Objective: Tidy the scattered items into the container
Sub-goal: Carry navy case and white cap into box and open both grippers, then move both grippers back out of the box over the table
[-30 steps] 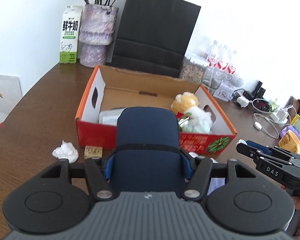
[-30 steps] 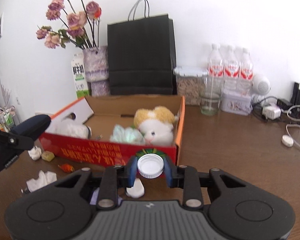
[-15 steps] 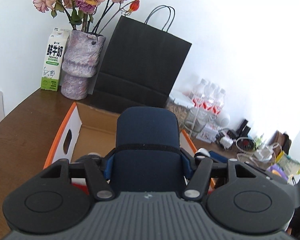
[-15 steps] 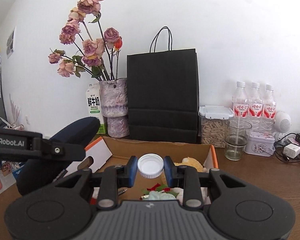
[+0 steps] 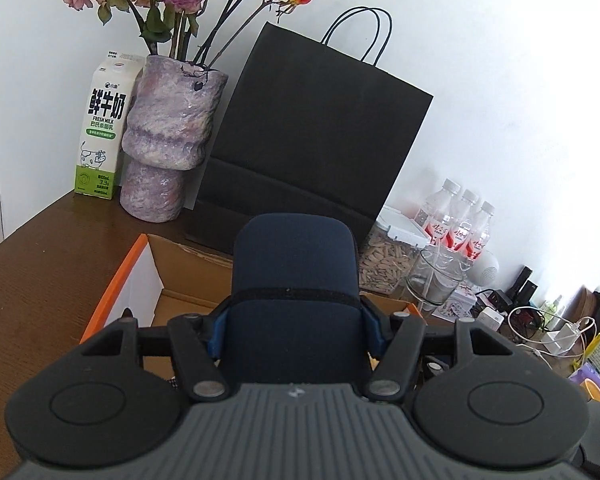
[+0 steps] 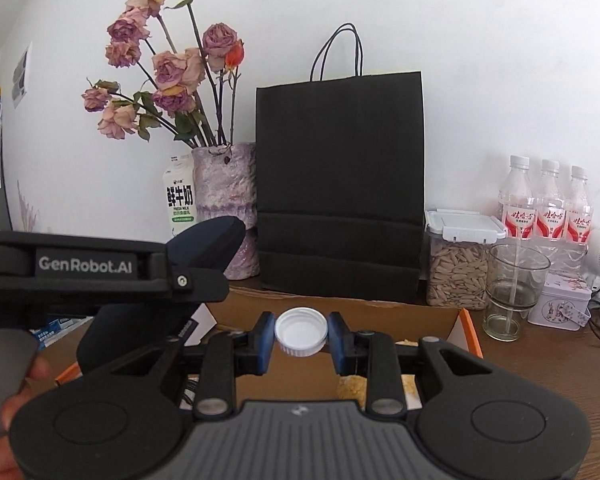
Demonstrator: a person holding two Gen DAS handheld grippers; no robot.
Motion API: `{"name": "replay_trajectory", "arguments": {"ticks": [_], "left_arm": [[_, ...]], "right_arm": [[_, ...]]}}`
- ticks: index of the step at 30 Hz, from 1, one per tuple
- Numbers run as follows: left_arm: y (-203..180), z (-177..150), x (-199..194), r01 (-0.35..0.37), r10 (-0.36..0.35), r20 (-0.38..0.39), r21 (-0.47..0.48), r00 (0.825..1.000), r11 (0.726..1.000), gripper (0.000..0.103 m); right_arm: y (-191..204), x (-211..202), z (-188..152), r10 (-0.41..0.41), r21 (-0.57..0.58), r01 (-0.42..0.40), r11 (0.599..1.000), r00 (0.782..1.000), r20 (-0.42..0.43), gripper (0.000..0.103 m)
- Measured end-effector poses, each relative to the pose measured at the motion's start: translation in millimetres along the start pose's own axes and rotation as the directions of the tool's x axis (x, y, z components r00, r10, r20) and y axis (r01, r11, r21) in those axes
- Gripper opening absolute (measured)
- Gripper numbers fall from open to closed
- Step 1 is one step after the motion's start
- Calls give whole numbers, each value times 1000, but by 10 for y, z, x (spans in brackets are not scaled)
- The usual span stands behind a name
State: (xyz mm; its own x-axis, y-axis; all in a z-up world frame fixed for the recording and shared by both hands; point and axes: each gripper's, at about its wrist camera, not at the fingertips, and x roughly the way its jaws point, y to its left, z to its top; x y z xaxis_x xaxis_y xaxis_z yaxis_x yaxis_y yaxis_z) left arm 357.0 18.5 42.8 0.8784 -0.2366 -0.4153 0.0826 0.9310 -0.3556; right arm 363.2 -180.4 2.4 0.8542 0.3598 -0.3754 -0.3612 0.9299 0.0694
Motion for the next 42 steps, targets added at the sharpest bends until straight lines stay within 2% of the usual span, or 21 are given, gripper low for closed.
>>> {"name": "replay_trajectory", "arguments": {"ticks": [7,14,16,18,19,23,31,42], "left_arm": [[92,-88,213,-49,49,-50,17,998,999,63],[-7,-119,208,-69,72,-27,81,997,994,66],[14,-108,217,-71,73,-30,61,997,996,77],[18,-86,173,-80,80,-1,56,997,995,102],[8,-74,139,-87,86,21,60,996,994,103],[-16,-23,42,-109,104,71,62,992,992,103],[52,-10,74,-127,126,33,23,991,992,103],[-58,-40,-302,-131,122,110,82,986,988,103]], "right_arm": [[-13,166,-111,-9,-6,9,1000,999,-49,27],[12,116,-100,-20,-24,19,1000,999,-39,29],[0,98,-90,-33,-22,33,999,999,-36,52],[1,66,-81,-51,-27,50,998,998,-21,96],[6,52,-72,-60,-35,60,998,998,-15,101],[12,42,-51,-61,-37,60,997,998,-27,103],[26,66,-74,-75,-50,73,996,996,-50,103],[8,-225,-55,-100,-52,99,994,995,-20,103]]}}
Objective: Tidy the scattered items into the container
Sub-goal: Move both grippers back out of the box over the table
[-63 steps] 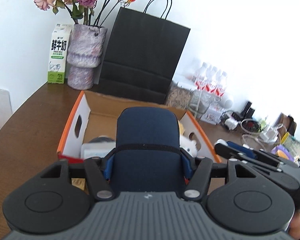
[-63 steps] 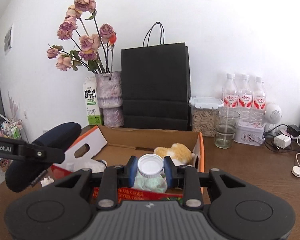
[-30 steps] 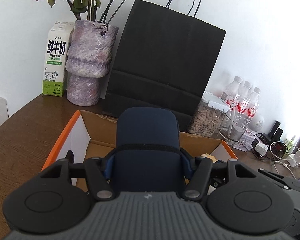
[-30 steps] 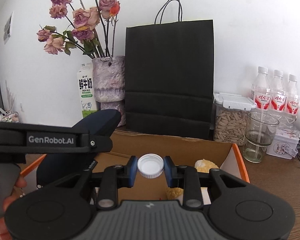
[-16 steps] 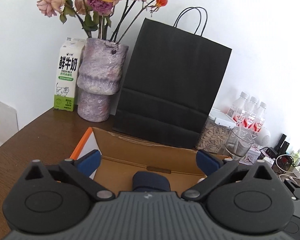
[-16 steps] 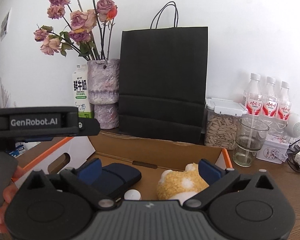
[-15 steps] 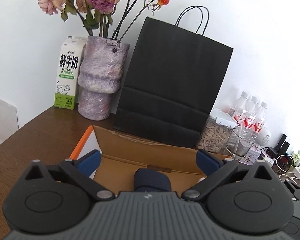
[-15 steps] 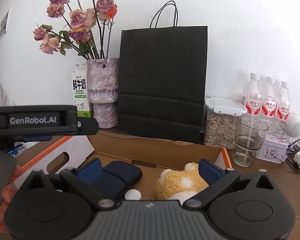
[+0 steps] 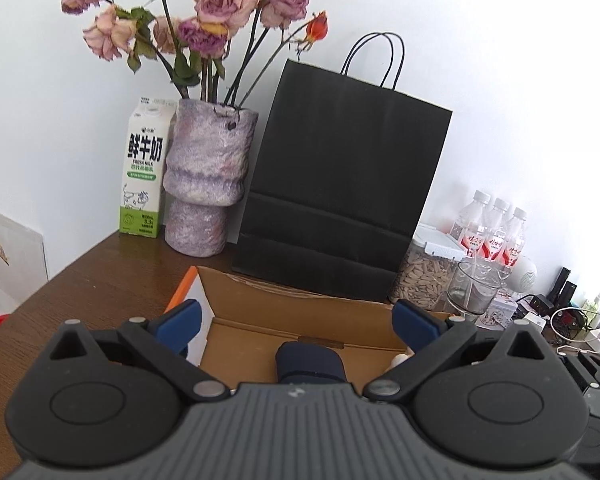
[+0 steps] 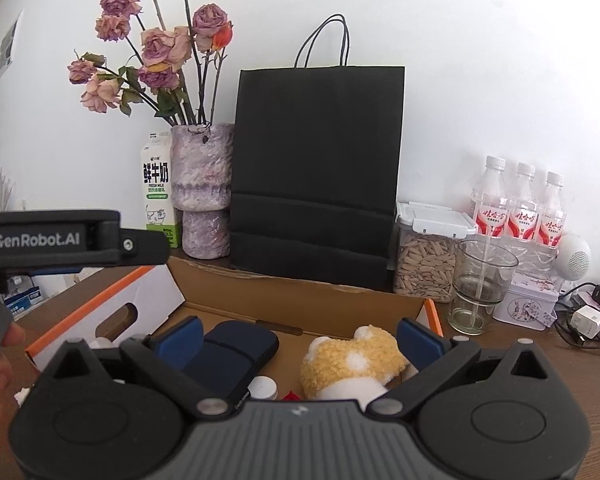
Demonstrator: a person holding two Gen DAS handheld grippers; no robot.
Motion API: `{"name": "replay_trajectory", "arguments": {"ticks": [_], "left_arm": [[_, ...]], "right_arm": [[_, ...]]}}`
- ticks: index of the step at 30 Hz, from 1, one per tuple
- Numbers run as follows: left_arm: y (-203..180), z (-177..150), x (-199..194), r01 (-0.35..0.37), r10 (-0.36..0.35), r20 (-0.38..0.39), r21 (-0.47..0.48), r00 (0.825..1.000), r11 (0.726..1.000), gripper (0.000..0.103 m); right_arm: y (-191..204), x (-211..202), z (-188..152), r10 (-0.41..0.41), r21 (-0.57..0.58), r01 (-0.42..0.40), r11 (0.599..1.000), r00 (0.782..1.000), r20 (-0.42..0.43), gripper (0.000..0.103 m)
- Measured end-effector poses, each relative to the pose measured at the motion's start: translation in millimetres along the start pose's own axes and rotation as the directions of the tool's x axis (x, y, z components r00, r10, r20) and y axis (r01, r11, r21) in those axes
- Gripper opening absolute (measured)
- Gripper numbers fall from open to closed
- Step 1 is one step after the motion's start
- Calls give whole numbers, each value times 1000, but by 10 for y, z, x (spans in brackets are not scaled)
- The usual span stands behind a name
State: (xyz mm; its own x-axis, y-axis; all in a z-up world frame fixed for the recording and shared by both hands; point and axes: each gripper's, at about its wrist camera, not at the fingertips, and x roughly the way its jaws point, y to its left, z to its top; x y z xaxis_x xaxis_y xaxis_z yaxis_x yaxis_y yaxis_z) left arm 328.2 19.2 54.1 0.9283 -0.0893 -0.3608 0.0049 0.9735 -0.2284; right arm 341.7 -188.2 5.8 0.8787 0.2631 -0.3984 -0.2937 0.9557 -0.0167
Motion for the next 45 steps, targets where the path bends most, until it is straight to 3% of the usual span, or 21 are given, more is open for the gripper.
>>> {"name": "replay_trajectory", "arguments": {"ticks": [11,21,35,45], "left_arm": [[45,-68,-657,-9,7,57,28,998,1000,103],[161,-304,-1036,-52,50,46,62,998,997,103],[469,-727,-1371,-128,132,-41,99,990,987,103],[623,-982,-1539,-154,166,-108,113,980,982,103]], "right_arm": [[-24,-572,-129,-22,7,22,1000,999,27,103],[-32,-1017,-405,-28,10,28,1000,1000,10,103],[-89,-1313,-976,-39,20,41,999,993,-107,103],[-12,-1434,-1189,-4,11,6,1000,987,-164,103]]}}
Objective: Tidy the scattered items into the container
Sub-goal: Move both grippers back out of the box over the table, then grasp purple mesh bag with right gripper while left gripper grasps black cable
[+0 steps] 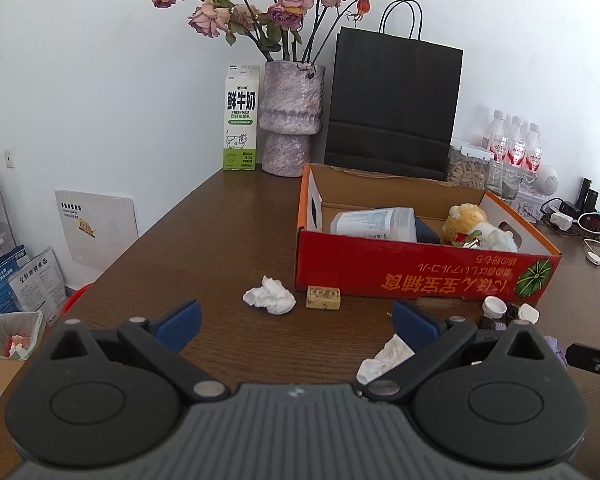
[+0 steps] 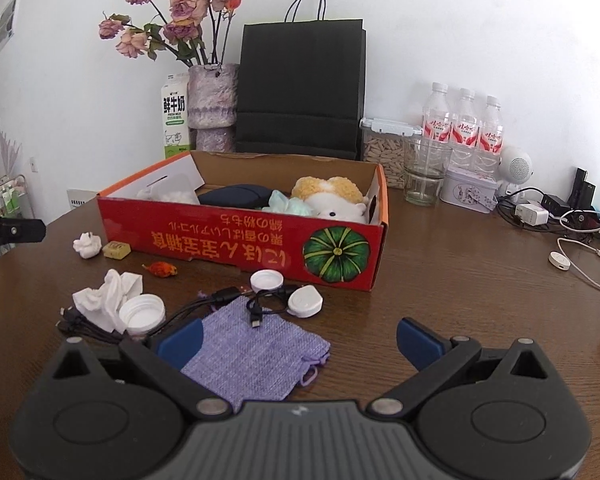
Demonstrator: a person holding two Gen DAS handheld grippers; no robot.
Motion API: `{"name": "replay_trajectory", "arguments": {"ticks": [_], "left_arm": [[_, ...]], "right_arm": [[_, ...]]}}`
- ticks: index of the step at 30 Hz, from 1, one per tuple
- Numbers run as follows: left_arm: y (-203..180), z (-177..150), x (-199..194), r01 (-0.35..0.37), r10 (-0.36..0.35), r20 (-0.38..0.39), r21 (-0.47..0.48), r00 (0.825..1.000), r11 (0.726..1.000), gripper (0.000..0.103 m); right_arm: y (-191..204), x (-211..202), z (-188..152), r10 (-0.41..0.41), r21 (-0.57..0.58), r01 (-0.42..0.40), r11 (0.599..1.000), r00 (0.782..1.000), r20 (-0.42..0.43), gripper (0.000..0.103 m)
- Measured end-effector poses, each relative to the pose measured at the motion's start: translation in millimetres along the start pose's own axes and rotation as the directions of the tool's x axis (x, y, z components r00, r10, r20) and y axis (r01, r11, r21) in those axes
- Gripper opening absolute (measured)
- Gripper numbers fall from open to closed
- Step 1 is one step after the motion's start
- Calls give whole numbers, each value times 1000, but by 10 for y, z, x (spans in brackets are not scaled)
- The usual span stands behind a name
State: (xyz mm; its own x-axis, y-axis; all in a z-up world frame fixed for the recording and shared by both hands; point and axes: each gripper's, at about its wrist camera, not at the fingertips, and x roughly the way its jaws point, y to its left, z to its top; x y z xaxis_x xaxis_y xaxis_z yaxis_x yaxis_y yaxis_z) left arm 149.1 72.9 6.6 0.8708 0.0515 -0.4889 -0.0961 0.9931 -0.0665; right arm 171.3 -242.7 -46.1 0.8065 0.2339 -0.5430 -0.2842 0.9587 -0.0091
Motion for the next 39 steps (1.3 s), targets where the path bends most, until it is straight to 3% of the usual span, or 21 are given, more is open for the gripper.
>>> {"name": "replay_trajectory", "arguments": {"ticks": [7,13,26,31,37,39], "left_arm": [[10,-107,23,13,-13,-34,5,999,1000,103],[26,-148,53,22,-23,-46,-8,999,1000,103],[-3,-175,144,39,-40,-74,-16,996,999,103],[-124,-187,172,62,-61,-84,3,995,998,103],[-358,-146,187,110,-107,-87,41,990,993,103],[-462,-114,207,137,-132,-91,58,987,989,103]], "right_arm": [[231,183,-59,71,-29,-74,997,994,-88,103],[374,403,-91,80,-36,-87,996,982,-173,103],[331,432,-130,103,-38,-109,993,986,-127,102],[322,406,-138,117,-46,-123,991,987,-111,93],[310,362,-138,129,-53,-134,990,988,-88,69],[303,342,-140,133,-53,-138,989,988,-76,46]]}}
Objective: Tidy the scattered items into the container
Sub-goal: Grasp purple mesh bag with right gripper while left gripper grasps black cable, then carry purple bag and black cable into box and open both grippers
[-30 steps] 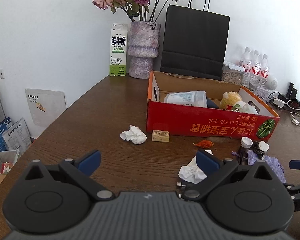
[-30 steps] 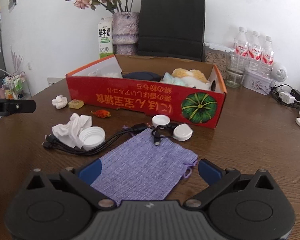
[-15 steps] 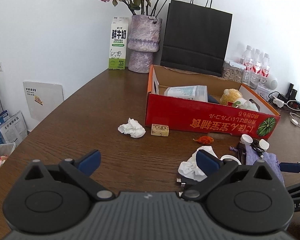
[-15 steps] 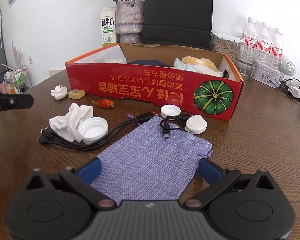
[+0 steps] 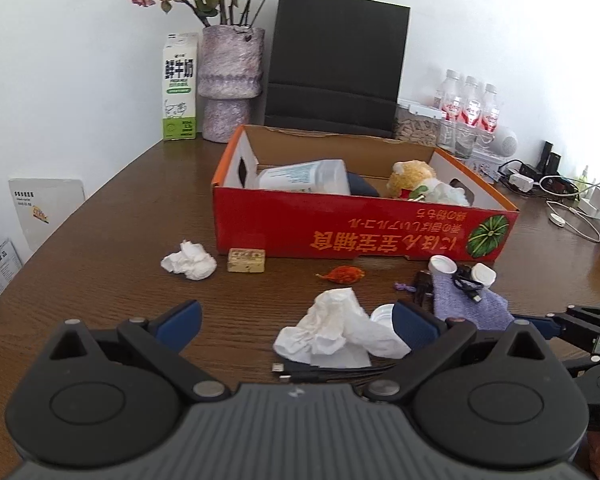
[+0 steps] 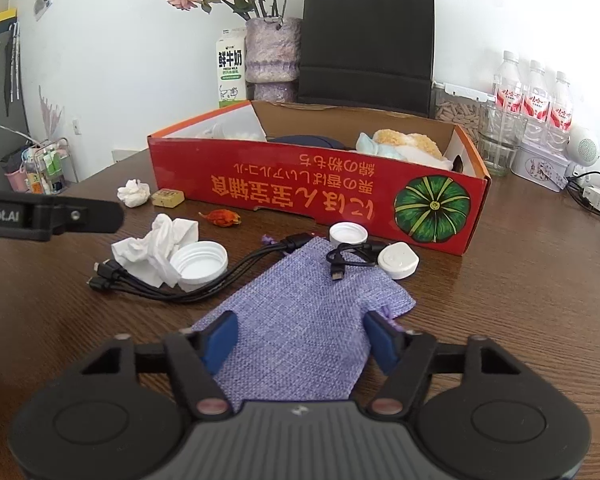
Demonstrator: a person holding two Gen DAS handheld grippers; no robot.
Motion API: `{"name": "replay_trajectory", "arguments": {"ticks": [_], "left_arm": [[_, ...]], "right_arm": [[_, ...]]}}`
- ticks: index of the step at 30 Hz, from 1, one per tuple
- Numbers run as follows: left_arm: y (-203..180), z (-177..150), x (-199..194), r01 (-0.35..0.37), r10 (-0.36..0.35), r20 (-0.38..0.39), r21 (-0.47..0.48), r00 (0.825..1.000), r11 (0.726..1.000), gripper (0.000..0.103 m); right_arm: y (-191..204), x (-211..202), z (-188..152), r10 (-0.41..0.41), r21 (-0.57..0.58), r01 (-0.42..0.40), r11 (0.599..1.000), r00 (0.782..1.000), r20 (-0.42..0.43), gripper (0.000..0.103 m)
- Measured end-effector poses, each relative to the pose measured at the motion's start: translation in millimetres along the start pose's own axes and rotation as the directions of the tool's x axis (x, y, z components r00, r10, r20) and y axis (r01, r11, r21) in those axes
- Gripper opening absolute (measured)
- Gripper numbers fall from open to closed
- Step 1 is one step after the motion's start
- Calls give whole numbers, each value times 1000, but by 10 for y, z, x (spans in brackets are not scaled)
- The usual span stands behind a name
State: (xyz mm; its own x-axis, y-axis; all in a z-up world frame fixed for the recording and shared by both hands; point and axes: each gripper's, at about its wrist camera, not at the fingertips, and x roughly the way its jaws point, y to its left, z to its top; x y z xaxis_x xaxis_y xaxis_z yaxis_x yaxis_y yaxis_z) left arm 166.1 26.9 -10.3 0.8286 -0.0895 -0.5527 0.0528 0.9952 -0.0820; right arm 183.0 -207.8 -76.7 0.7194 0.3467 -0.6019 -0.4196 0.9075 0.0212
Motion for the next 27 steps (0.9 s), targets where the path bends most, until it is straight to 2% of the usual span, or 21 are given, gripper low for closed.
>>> {"name": "replay_trajectory", "arguments": {"ticks": [3,5,9,17,19,21,23,24,27], "left_arm": [[-200,65,103,38,-37,-22,49,999,998,103],[-323,95,178,56,-52,-43,83,998,995,103],[-526,120,335,54,-44,-74,137,996,989,103],[-725,192,655,45,-17,-126,221,992,974,103],[-777,207,728,44,-11,-136,245,991,969,98],[-844,209,795,43,0,-151,281,989,959,84],[-901,206,864,47,6,-170,305,985,951,75],[-922,201,894,51,6,-181,310,983,949,65],[-980,222,934,67,-3,-191,329,982,942,55]], "right_arm": [[-38,-14,4,-7,11,7,1000,1000,9,17],[-83,-20,1,-5,26,5,1000,1000,10,7],[-212,-64,-20,10,71,-12,997,1000,28,4],[-447,-231,3,19,76,-26,997,996,90,3],[-520,-255,15,8,75,-15,997,995,97,3],[-603,-282,42,2,78,-10,997,994,106,3],[-674,-306,75,0,78,-9,997,993,117,3],[-698,-316,91,1,77,-10,997,992,123,3],[-744,-320,137,11,69,-20,997,991,132,3]]}}
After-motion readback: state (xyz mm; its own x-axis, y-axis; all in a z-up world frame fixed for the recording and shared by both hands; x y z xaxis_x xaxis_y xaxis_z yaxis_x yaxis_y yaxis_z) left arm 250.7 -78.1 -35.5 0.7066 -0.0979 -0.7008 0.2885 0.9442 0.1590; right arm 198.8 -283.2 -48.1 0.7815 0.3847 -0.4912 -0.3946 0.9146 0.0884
